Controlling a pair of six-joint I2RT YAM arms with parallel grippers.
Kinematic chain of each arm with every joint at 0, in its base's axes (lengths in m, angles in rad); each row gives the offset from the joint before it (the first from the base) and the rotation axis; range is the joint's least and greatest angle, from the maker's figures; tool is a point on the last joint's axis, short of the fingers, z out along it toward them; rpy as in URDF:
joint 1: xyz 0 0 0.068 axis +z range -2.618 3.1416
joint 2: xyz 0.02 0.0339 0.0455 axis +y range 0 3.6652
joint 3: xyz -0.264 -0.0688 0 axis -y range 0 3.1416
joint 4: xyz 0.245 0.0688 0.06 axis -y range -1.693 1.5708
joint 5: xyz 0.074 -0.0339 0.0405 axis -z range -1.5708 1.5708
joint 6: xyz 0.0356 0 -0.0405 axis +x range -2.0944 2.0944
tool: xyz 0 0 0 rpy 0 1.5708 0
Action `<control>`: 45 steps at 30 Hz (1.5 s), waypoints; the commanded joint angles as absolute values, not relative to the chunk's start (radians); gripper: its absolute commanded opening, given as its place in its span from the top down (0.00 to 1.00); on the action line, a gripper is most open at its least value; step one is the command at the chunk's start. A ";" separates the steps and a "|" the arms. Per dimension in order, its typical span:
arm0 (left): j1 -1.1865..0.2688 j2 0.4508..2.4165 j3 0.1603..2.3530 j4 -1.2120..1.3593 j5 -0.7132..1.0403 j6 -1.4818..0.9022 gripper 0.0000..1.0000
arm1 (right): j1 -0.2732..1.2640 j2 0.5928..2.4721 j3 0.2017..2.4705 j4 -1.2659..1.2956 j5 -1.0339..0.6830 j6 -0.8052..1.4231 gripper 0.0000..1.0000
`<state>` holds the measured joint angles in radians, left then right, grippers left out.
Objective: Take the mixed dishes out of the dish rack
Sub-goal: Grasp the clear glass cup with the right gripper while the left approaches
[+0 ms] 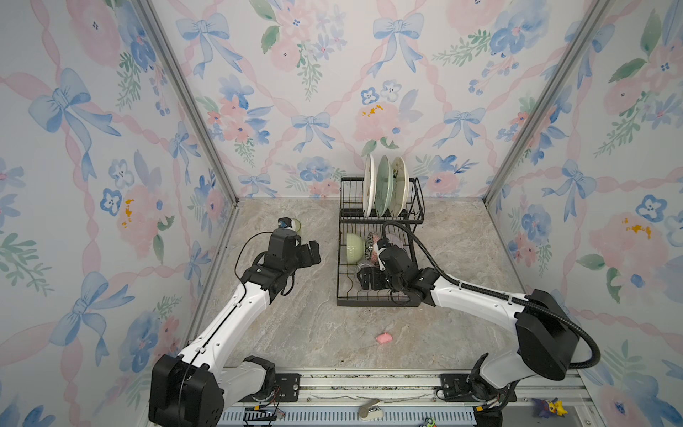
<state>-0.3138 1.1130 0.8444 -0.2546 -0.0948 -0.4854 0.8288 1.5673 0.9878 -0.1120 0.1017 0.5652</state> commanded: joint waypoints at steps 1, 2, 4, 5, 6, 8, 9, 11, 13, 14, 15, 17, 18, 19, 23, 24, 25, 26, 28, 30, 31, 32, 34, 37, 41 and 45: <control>-0.317 1.049 0.790 -0.166 -0.110 -0.518 0.02 | 0.864 1.621 1.036 -0.077 0.167 0.593 0.02; -0.316 1.038 0.780 -0.164 -0.109 -0.519 0.02 | 0.871 1.636 1.045 -0.078 0.190 0.599 0.01; -0.316 1.021 0.756 -0.151 -0.106 -0.527 0.02 | 0.877 1.649 1.054 -0.081 0.238 0.618 0.00; -0.316 1.017 0.747 -0.142 -0.101 -0.531 0.02 | 0.878 1.683 1.053 -0.074 0.249 0.648 0.01; -0.317 1.014 0.744 -0.133 -0.092 -0.534 0.02 | 0.878 1.695 1.051 -0.057 0.255 0.659 0.02; -0.317 1.009 0.729 -0.124 -0.086 -0.541 0.02 | 0.878 1.711 1.046 -0.039 0.266 0.674 0.05; -0.316 1.008 0.709 -0.121 -0.083 -0.543 0.02 | 0.877 1.715 1.045 -0.033 0.274 0.682 0.07; -0.317 1.003 0.698 -0.110 -0.077 -0.548 0.02 | 0.878 1.721 1.046 -0.038 0.298 0.696 0.11; -0.316 1.004 0.685 -0.096 -0.064 -0.552 0.02 | 0.879 1.724 1.047 -0.048 0.314 0.697 0.16; -0.315 1.006 0.680 -0.090 -0.063 -0.555 0.02 | 0.878 1.726 1.050 -0.056 0.327 0.702 0.18; -0.316 1.006 0.674 -0.083 -0.058 -0.558 0.02 | 0.878 1.727 1.052 -0.067 0.337 0.706 0.19; -0.316 1.009 0.665 -0.076 -0.046 -0.563 0.02 | 0.877 1.724 1.046 -0.071 0.342 0.710 0.29; -0.317 1.009 0.663 -0.072 -0.038 -0.566 0.02 | 0.877 1.715 1.042 -0.068 0.341 0.715 0.33; -0.316 1.009 0.661 -0.072 -0.030 -0.568 0.02 | 0.876 1.704 1.035 -0.065 0.337 0.723 0.35; -0.319 1.003 0.653 -0.063 0.000 -0.580 0.02 | 0.872 1.661 1.011 -0.056 0.317 0.757 0.35; -0.318 1.001 0.650 -0.056 0.008 -0.581 0.02 | 0.868 1.660 1.005 -0.052 0.303 0.766 0.36; -0.318 0.999 0.645 -0.049 0.016 -0.584 0.02 | 0.867 1.634 1.000 -0.048 0.293 0.776 0.36; -0.319 0.996 0.642 -0.043 0.028 -0.586 0.02 | 0.863 1.623 0.997 -0.046 0.282 0.788 0.36; -0.321 0.993 0.634 -0.033 0.050 -0.590 0.02 | 0.854 1.599 0.983 -0.025 0.244 0.813 0.36; -0.325 0.986 0.625 -0.020 0.085 -0.591 0.02 | 0.845 1.571 0.965 0.001 0.214 0.836 0.36; -0.328 0.984 0.619 -0.009 0.105 -0.591 0.03 | 0.843 1.556 0.958 0.008 0.204 0.842 0.36; -0.333 0.980 0.616 -0.001 0.123 -0.592 0.03 | 0.840 1.542 0.953 0.012 0.197 0.847 0.36; -0.346 0.973 0.611 0.004 0.154 -0.597 0.05 | 0.835 1.506 0.943 0.018 0.189 0.856 0.36; -0.371 0.952 0.595 0.019 0.182 -0.608 0.05 | 0.827 1.455 0.927 0.023 0.177 0.868 0.36; -0.403 0.928 0.555 0.114 0.252 -0.639 0.11 | 0.814 1.385 0.897 0.031 0.169 0.888 0.36; -0.445 0.940 0.539 0.205 0.304 -0.647 0.17 | 0.796 1.331 0.864 0.043 0.147 0.898 0.36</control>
